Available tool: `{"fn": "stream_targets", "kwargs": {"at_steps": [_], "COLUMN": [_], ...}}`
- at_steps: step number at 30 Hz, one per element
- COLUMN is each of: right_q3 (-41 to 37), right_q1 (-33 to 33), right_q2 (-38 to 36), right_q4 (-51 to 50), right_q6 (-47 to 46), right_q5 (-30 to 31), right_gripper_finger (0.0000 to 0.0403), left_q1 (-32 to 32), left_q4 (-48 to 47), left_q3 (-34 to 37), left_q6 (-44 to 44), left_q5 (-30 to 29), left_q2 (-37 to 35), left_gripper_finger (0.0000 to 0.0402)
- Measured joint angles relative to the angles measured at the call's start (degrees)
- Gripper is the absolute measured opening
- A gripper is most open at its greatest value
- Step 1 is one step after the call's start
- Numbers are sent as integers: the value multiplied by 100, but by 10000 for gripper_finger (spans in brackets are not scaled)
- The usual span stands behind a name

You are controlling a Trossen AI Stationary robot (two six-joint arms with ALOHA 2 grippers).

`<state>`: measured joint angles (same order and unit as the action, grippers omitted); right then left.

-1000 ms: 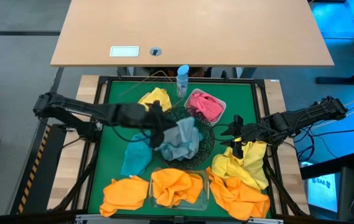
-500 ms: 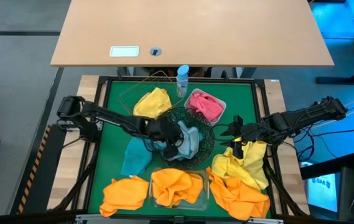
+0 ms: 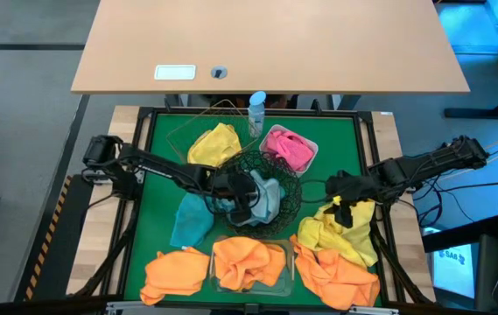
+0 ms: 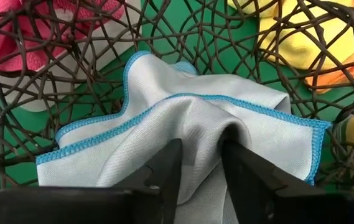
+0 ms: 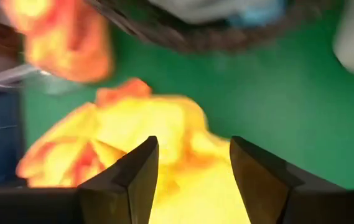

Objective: Sort microfiber towel by color & place in baskets
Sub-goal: Put the blue microfiber towel into the black wire basket, then put the yellow microfiber towel into the brown wire basket

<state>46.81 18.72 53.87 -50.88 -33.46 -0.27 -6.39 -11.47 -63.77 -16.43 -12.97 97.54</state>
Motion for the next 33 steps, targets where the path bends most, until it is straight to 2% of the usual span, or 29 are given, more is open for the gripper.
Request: {"fn": "stream_targets", "kwargs": {"at_steps": [7, 13, 21, 33], "right_q3": [0, 0, 0, 0], "right_q1": [0, 0, 0, 0], "right_q2": [0, 0, 0, 326], "right_q4": [-1209, -1742, -2496, -2509], "right_q6": [-940, -1792, -3168, -3426], "right_q5": [328, 522, 707, 300], "right_gripper_finger": [195, 195, 195, 195], "left_q1": [-2, -11, -15, -20], "left_q4": [45, 4, -3, -12], "left_q3": [0, 2, 2, 2], "left_q6": [0, -4, -9, -13], "left_q5": [78, 500, 520, 520], "left_q2": [-197, -487, -649, -647], "left_gripper_finger": [125, 124, 124, 124]}}
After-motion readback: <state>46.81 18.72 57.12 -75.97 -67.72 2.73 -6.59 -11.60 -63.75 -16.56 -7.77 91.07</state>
